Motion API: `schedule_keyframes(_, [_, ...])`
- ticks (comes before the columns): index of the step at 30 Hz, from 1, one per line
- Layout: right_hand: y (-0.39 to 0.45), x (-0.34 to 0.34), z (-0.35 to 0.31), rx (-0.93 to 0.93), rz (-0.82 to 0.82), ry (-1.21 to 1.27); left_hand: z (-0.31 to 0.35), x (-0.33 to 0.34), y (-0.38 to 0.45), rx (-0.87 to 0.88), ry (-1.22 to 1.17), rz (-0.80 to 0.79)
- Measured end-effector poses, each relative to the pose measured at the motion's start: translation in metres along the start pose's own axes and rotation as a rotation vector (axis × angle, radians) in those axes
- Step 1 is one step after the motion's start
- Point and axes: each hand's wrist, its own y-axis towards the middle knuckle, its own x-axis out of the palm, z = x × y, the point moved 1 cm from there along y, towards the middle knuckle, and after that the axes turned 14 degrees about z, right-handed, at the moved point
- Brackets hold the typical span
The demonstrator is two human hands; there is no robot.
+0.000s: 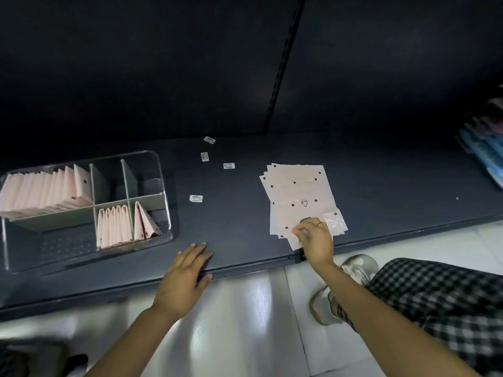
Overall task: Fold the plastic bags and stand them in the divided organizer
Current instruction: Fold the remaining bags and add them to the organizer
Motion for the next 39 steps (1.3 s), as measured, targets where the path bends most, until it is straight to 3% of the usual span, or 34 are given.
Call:
schedule_keyframes(5, [-0.004,0.001,-0.026,-0.213,0.034,0.056,0.009,-0.007,0.009,-0.028,-0.090,0.034])
schedule_keyframes(9, [-0.024,0.015,-0.074,-0.296,-0.279,0.202,0.023,-0.012,0.019,0.028,-0.146,0.080])
schedule_keyframes(14, [-0.055,0.026,-0.108,-0.157,-0.583,0.299,0.022,-0.017,0.019,0.106,-0.135,0.029])
schedule_keyframes(19, [-0.048,0.017,-0.117,-0.085,-0.798,0.310,0.016,-0.024,0.014,-0.056,-0.190,0.030])
schedule_keyframes(23, [-0.012,-0.002,-0.104,0.158,-0.760,0.477,0.012,-0.025,0.014,-0.287,-0.357,0.039])
schedule_keyframes(27, [0.002,-0.005,-0.078,0.361,-0.862,0.681,0.010,-0.022,0.017,-0.454,-0.509,0.095])
schedule_keyframes(30, [-0.006,0.008,-0.066,0.376,-0.826,0.692,0.006,-0.017,0.020,-0.562,-0.582,0.154])
schedule_keyframes(32, [-0.010,0.020,-0.064,0.329,-0.687,0.564,0.004,-0.014,0.022,-0.603,-0.578,0.170])
schedule_keyframes(36, [-0.012,0.035,-0.071,0.192,-0.421,0.290,0.010,-0.015,0.020,-0.571,-0.351,0.315])
schedule_keyframes(39, [-0.013,0.040,-0.074,0.146,-0.353,0.168,0.021,-0.017,0.014,-0.335,-0.121,0.441])
